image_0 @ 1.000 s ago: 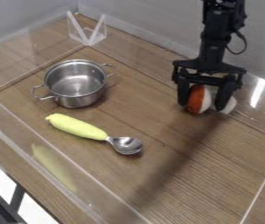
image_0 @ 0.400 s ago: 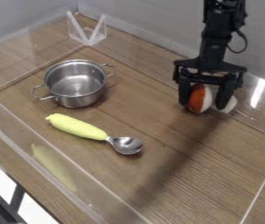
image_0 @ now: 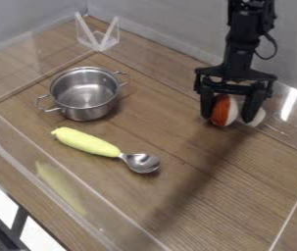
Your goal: Put mushroom into the silver pot
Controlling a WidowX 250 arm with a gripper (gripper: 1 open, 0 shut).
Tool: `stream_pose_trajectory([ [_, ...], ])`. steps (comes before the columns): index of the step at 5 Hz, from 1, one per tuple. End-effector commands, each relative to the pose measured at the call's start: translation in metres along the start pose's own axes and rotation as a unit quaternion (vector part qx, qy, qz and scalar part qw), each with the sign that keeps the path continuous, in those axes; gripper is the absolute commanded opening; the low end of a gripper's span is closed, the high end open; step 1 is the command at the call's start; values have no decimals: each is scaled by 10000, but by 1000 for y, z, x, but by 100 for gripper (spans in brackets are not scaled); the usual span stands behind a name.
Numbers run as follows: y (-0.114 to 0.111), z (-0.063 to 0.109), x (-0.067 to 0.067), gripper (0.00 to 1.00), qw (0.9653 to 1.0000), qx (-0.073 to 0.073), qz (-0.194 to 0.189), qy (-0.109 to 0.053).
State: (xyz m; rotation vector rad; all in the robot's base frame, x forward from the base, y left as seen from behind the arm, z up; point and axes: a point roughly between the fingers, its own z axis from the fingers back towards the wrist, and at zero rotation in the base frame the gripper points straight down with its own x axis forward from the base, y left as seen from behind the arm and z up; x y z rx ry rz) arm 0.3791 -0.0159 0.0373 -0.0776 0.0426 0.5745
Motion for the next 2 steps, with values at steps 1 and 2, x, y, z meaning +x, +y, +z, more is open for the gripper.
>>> stream_pose_trajectory([
  [1,-8,21,12,100,9973,-482,65,-554],
  [2,-1,22,9,100,9971,-517,56,-560],
])
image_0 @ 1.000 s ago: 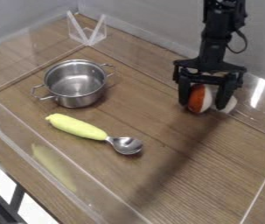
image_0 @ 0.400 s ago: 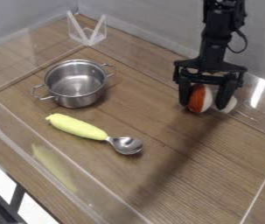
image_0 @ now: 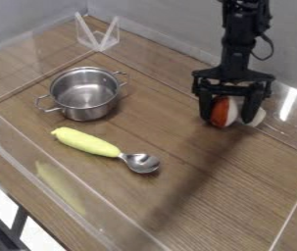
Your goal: Put mushroom into the silver pot
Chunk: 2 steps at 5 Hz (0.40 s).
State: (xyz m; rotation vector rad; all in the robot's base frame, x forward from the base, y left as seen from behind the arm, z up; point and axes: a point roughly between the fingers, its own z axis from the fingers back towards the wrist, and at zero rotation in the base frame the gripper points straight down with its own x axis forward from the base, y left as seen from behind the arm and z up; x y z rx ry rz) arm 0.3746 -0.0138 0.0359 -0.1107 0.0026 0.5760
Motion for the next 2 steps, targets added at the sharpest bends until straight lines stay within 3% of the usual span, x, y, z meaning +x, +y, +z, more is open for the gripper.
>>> stream_pose_trajectory([
  [1,-5,24,11,100,9984,-335,151,-436],
  [2,-4,25,11,100,9980,-362,246,-454],
])
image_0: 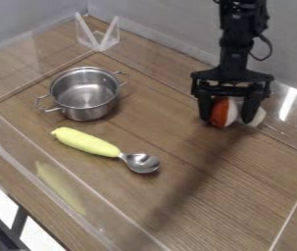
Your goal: Put mushroom into the silver pot
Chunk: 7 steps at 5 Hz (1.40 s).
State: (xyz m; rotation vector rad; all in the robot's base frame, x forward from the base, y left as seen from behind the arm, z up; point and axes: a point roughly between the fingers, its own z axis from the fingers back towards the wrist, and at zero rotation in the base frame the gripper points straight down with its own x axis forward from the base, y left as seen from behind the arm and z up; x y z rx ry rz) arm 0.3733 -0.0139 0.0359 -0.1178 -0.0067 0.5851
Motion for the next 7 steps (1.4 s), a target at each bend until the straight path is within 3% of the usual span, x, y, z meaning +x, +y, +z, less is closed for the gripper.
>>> stream_pose_trajectory([
  [1,-6,26,15,100,9982,-339,237,-426],
  [2,-7,27,17,0,9980,-362,269,-435],
  [3,-5,33,18,0,9983,-337,178,-444],
  [4,-7,52,12,0,9980,-312,-310,-448],
  [5,-5,79,7,0,9948,-346,-816,-506],
  [6,13,117,11,0,9917,-397,-1014,-678],
  [7,45,154,20,0,9914,-422,-900,-846],
])
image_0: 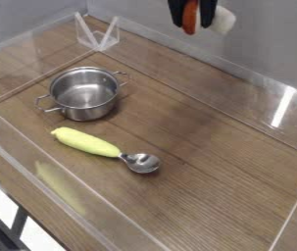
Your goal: Put mushroom into the silver pot
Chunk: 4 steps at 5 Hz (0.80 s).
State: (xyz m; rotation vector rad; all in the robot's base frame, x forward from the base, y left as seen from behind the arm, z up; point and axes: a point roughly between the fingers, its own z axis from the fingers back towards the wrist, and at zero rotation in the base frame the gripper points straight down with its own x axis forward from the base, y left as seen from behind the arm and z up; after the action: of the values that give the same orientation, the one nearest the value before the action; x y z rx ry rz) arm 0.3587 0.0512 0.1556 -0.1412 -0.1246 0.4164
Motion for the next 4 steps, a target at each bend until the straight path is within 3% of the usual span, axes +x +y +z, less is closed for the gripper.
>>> stream_pose_trajectory([
  [1,23,36,-3,0,9992,84,-27,-381],
  [3,105,66,-23,0,9980,432,213,-401],
  [4,136,58,-21,0,9971,554,205,-474],
])
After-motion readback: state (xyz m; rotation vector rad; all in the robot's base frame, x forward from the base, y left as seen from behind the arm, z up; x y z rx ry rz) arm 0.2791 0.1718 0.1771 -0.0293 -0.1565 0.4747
